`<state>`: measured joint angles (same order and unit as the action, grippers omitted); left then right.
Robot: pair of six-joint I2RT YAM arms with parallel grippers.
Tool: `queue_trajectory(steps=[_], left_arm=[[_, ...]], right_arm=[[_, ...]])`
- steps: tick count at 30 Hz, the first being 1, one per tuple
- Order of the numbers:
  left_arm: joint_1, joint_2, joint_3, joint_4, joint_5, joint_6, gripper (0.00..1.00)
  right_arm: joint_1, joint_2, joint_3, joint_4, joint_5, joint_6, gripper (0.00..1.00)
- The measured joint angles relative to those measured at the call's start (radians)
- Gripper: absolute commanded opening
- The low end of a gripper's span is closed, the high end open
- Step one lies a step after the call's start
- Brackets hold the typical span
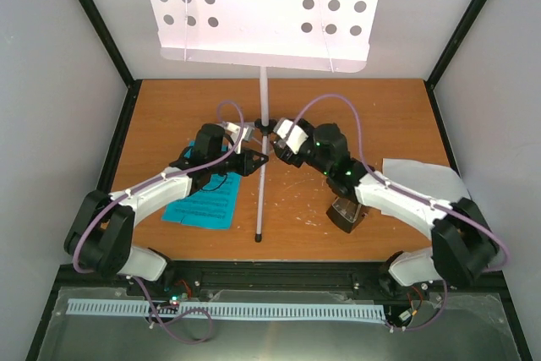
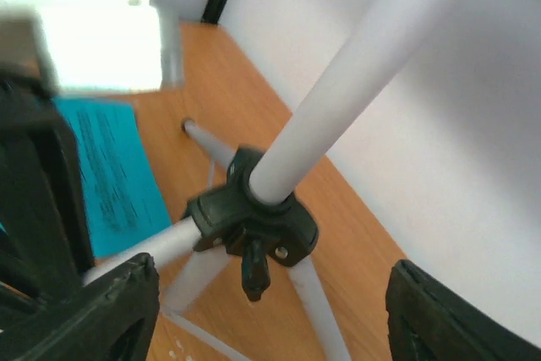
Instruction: Pack up the instrument practice props
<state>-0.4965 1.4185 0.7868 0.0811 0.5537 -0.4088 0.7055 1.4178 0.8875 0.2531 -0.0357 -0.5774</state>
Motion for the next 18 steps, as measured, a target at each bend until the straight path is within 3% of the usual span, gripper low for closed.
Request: queue_trajectory(steps=[4, 8, 18], left_arm=[[0.0, 0.0, 0.001, -0.002, -0.001, 0.001, 0.0], [0.0, 0.0, 0.006, -0.01, -0.003, 0.004, 0.0], [-0.003, 0.0, 0.016, -0.031, -0.009, 0.007, 0.0]], right_arm=[[0.001, -0.11, -0.023, 0.01, -0.032, 0.212, 0.84], [-0.023, -0.175, -0.033, -0.002, -0.043, 0.475, 0.99], [-0.159, -0.197, -0.089, 0.004, -0.192, 1.181, 0.98]])
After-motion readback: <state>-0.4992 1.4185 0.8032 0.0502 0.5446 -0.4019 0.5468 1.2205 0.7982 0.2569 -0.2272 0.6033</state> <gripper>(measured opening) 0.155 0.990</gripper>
